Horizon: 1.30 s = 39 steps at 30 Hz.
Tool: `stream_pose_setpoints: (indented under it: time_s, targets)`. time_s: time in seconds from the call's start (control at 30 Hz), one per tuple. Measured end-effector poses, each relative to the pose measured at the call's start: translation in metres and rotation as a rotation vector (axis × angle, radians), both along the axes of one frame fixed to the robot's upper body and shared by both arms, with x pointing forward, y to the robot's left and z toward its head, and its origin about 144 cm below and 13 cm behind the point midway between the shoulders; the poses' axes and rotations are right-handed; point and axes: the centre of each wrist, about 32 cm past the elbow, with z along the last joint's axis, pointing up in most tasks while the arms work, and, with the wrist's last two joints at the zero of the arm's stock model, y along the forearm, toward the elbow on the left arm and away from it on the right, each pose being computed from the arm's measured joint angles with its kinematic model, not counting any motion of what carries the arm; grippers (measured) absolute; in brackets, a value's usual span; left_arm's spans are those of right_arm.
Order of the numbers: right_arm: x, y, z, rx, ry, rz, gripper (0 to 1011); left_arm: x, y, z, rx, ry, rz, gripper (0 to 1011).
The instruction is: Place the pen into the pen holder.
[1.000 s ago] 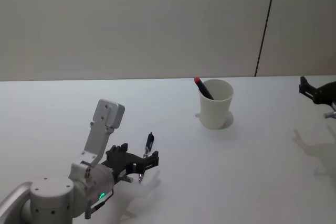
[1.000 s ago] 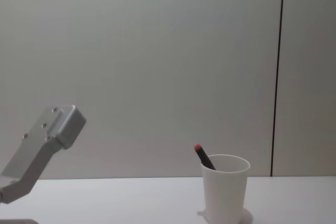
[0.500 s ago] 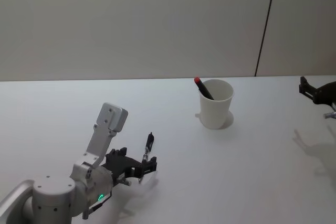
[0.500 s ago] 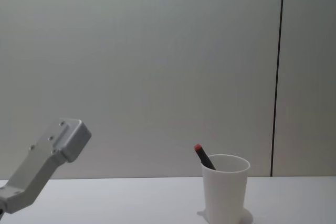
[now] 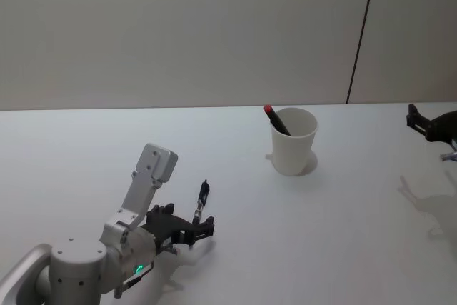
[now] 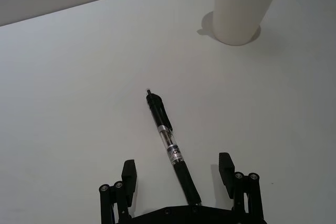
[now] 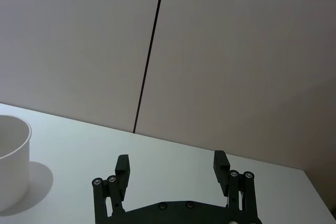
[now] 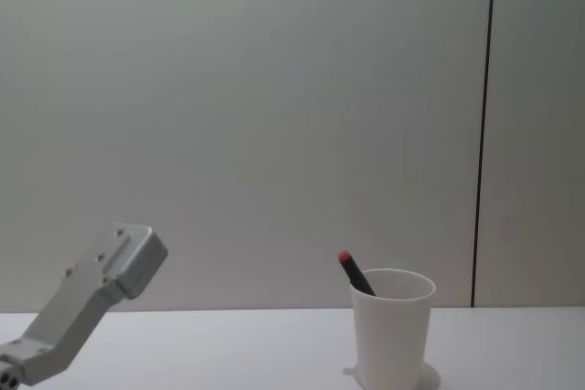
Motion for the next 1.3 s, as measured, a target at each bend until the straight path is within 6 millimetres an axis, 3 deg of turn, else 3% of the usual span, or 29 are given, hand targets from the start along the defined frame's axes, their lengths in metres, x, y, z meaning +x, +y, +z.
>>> stream_pose_setpoints:
  time_s: [0.43,0.6,1.03,1.3]
  targets:
    - [0.000,0.000,0.000,0.000,0.000,0.000,1001,0.006,0.001,-0.006,0.006,0.004,-0.008,985]
    - [0.000,0.000,0.000,0.000,0.000,0.000,1001,0.008,0.001,-0.008,0.005,0.002,-0.007,880]
    - [0.000,0.000,0.000,0.000,0.000,0.000,1001,0.007,0.000,-0.013,0.000,0.012,0.000,497]
    - [0.000,0.000,0.000,0.000,0.000,0.000,1001,0.005,-0.002,-0.018,-0.011,0.024,0.009,194]
